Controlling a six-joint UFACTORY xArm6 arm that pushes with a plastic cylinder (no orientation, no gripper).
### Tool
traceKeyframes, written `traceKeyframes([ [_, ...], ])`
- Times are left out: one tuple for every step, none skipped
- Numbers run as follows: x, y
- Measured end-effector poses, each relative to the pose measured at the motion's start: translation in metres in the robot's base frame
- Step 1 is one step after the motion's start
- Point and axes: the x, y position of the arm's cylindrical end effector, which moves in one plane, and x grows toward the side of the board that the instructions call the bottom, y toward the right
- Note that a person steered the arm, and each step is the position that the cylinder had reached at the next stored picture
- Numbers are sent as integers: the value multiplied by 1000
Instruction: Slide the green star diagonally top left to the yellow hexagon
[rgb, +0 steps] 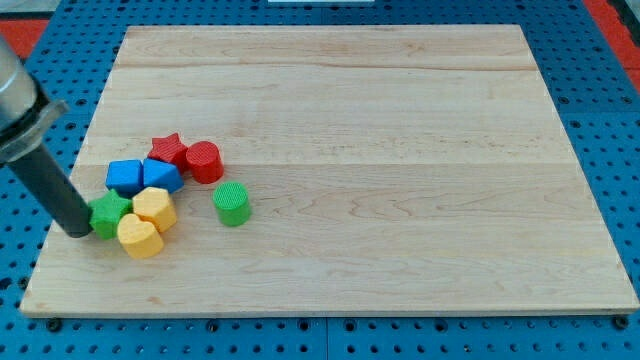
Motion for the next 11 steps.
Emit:
traceKeyframes([
  [14, 19],
  [68, 11],
  [56, 55],
  [14, 43],
  [-15, 41],
  [-26, 49],
  [-64, 42],
  [-91, 41],
  [-125, 37],
  [-143, 41],
  [-135, 86],
])
